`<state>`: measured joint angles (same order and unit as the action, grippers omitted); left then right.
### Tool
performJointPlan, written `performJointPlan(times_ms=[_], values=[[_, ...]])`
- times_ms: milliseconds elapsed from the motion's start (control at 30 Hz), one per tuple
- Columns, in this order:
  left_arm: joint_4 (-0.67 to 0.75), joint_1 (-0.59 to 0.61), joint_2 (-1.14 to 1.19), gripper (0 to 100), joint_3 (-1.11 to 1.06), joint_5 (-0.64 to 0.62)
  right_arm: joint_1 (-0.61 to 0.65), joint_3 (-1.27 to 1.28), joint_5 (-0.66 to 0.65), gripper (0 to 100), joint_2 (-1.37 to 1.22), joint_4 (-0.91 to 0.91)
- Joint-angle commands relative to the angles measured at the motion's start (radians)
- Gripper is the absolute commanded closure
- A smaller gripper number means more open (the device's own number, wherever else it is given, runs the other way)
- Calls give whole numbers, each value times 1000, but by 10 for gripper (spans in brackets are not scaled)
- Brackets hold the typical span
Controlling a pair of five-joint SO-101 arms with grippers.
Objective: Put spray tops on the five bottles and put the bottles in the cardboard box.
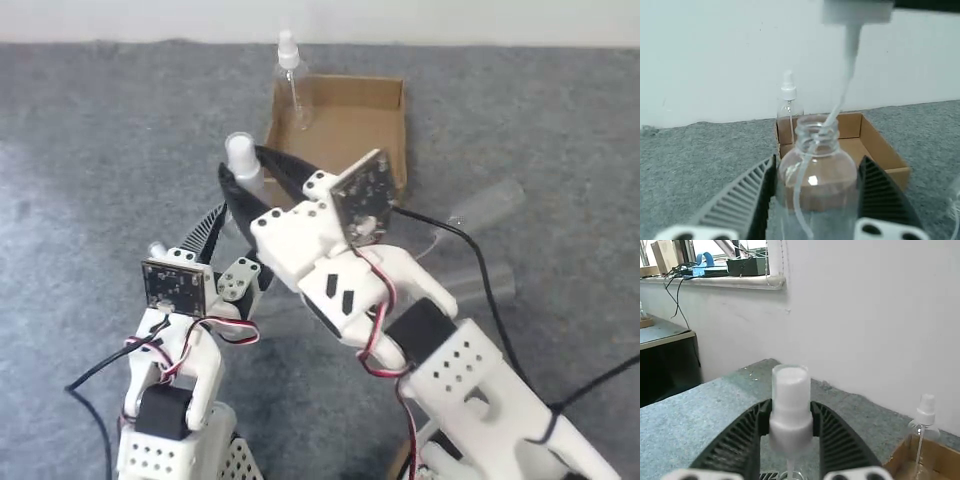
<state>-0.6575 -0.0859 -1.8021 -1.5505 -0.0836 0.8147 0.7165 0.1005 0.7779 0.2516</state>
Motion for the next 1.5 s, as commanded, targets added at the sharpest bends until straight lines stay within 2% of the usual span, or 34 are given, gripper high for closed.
performJointPlan(times_ms=[0,300,800,1033,1233,1333,1467], values=[[2,3,-21,779,5,-3,21,-40,-18,992,-85,-81],[2,9,-21,779,5,-3,15,-38,-21,992,-153,-104],[-2,9,-21,782,5,-3,18,-38,-23,992,-113,85],[3,5,-21,782,-10,41,19,-38,-189,992,-120,148],[3,9,-21,782,-10,43,21,-38,-192,991,-111,163],[3,9,-21,782,-10,43,21,-38,-189,928,-108,182],[3,9,-21,782,-10,43,21,-38,-130,761,-53,260]])
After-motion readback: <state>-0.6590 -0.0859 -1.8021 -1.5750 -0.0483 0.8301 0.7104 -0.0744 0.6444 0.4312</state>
